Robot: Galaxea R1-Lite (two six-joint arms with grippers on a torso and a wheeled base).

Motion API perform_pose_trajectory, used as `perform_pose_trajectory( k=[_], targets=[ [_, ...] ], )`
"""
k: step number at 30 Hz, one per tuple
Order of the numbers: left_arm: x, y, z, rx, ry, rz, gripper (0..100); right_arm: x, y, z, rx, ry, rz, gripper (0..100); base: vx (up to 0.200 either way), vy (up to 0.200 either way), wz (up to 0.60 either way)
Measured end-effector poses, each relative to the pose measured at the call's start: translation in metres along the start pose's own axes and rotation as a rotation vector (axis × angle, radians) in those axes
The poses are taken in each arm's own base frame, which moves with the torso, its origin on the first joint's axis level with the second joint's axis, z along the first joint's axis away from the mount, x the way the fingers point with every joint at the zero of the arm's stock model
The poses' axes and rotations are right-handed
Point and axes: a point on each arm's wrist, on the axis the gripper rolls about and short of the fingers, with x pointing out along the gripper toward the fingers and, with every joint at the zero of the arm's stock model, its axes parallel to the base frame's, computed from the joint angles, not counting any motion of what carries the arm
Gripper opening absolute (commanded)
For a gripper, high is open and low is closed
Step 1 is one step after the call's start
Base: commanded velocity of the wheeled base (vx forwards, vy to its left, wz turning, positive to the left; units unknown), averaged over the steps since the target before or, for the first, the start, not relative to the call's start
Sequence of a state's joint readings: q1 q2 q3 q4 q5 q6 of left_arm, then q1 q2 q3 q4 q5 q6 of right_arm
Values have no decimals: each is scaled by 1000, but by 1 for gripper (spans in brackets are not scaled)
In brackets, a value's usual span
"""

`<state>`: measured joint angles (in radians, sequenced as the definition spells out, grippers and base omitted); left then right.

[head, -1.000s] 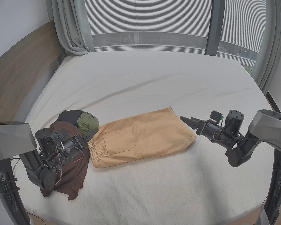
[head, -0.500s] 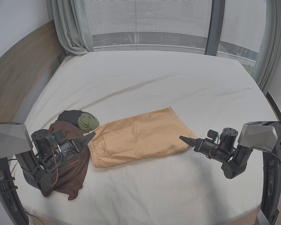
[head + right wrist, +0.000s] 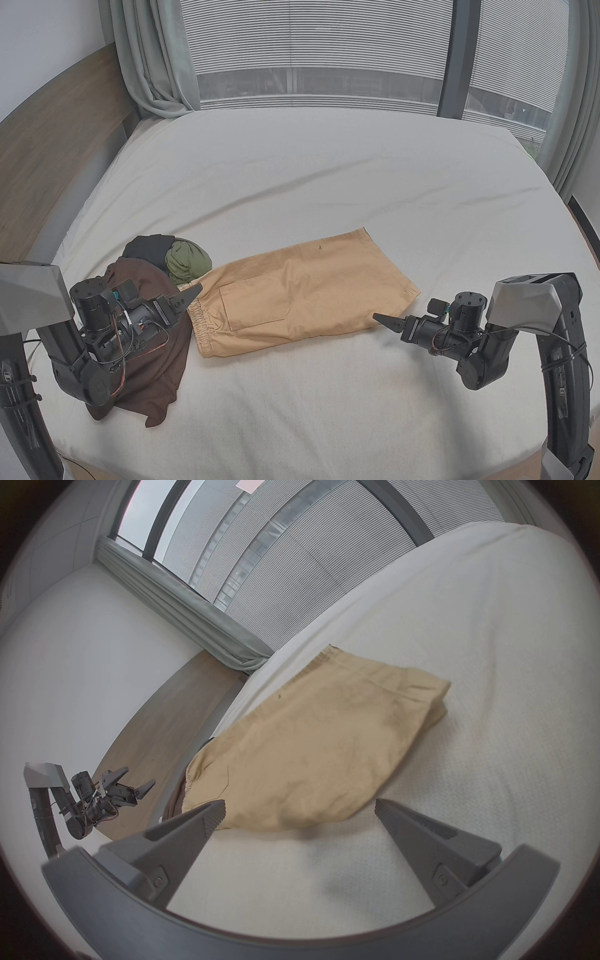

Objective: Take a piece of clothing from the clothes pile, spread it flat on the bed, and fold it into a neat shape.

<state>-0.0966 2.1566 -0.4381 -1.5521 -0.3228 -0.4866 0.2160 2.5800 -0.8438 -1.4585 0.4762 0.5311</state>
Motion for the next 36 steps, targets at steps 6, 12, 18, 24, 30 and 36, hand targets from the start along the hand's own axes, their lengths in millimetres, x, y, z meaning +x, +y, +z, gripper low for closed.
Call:
perform_pose_trajectory(
  k=[6, 12, 18, 24, 30, 36],
  targets=[
    [4, 10, -2, -6, 1, 20, 100, 10, -4, -3, 8, 7, -32, 100, 0, 0, 0],
    [3, 12, -2, -8, 2, 26, 100, 20, -1, -5, 7, -13, -37, 100, 0, 0, 0],
    [2, 10, 0, -7, -3, 21, 100, 28, 7, -6, 38, -16, -15, 100, 0, 0, 0],
    [2, 9, 1, -7, -5, 19, 100, 36, 14, -12, 38, 12, 0, 100, 0, 0, 0],
    [1, 10, 0, -8, -3, 21, 100, 43, 20, -14, 40, 30, 8, 100, 0, 0, 0],
    [2, 10, 0, -8, -4, 21, 100, 51, 21, -13, 41, 39, 10, 100, 0, 0, 0]
  ],
)
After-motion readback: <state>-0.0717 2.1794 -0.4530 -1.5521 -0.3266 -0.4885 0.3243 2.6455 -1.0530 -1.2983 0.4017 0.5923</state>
